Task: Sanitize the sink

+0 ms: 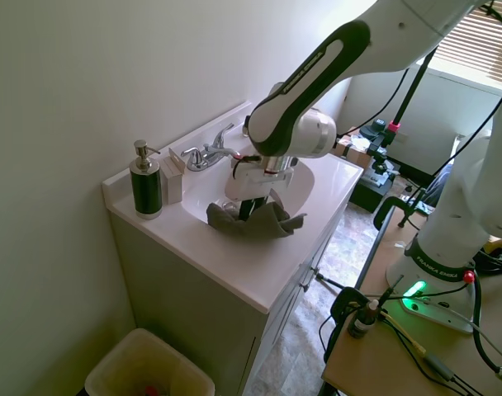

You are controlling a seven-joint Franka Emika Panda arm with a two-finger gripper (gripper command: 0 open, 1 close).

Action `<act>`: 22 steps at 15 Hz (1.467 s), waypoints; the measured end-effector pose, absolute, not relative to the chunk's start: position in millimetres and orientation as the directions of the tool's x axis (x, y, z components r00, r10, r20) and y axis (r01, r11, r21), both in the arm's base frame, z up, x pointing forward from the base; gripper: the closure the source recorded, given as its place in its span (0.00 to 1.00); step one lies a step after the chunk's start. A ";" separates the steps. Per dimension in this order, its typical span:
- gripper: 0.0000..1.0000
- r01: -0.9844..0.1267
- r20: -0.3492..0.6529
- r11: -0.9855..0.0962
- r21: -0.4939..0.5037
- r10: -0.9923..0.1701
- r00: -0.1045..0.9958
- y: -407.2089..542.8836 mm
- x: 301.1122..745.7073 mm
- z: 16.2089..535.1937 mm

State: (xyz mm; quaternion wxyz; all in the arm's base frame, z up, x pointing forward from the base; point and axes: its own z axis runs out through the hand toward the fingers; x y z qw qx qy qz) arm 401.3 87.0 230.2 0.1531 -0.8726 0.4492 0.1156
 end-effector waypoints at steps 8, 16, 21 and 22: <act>1.00 -0.647 -0.140 -0.729 -0.223 -0.633 0.762 134.3 370.9 288.0; 0.00 -0.579 -0.091 -0.792 -0.193 -0.573 0.814 166.8 358.7 303.8; 0.00 -0.572 -0.060 -0.796 -0.199 -0.572 0.818 164.4 355.8 331.3; 0.00 -0.579 -0.045 -0.789 -0.205 -0.583 0.811 155.9 357.8 341.9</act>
